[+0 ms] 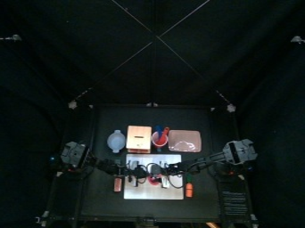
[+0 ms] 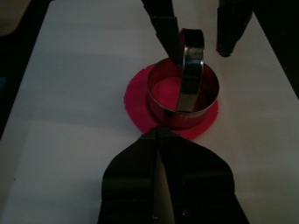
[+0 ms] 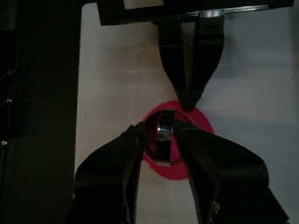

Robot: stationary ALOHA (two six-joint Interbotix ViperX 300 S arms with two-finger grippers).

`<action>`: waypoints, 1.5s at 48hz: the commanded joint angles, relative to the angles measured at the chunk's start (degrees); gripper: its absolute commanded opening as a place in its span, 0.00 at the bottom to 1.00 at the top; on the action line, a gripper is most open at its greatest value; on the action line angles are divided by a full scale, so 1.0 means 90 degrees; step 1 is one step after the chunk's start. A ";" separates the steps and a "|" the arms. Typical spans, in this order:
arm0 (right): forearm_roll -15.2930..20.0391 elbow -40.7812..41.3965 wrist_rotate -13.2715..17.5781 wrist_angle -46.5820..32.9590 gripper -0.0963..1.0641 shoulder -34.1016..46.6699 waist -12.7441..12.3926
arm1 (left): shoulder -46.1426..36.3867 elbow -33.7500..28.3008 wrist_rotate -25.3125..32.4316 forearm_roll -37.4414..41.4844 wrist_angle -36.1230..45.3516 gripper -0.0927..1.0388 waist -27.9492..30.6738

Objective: Get the cutter from the drawer then cut the dough then place the extra dough in the bowl
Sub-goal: Place the extra dough in the bowl

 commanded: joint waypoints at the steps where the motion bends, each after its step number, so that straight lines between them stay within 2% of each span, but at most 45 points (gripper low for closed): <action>1: 0.0068 -0.0146 0.0010 -0.0020 0.70 -0.0146 -0.0020 | -0.0039 -0.0195 0.0000 0.0000 0.0020 0.47 0.0010; 32: 0.0205 -0.0312 0.0020 0.0391 0.69 -0.0020 0.0020 | 0.0020 -0.0244 0.0020 -0.0195 0.0352 0.47 0.0010; 49: 0.0205 -0.0254 0.0039 0.0420 0.55 0.0029 0.0010 | 0.0020 -0.0225 0.0020 -0.0244 0.0361 0.47 0.0010; 72: 0.0137 -0.0371 0.0020 0.0850 0.52 -0.0391 -0.0137 | 0.0039 -0.0225 0.0010 -0.0244 0.0537 0.47 0.0010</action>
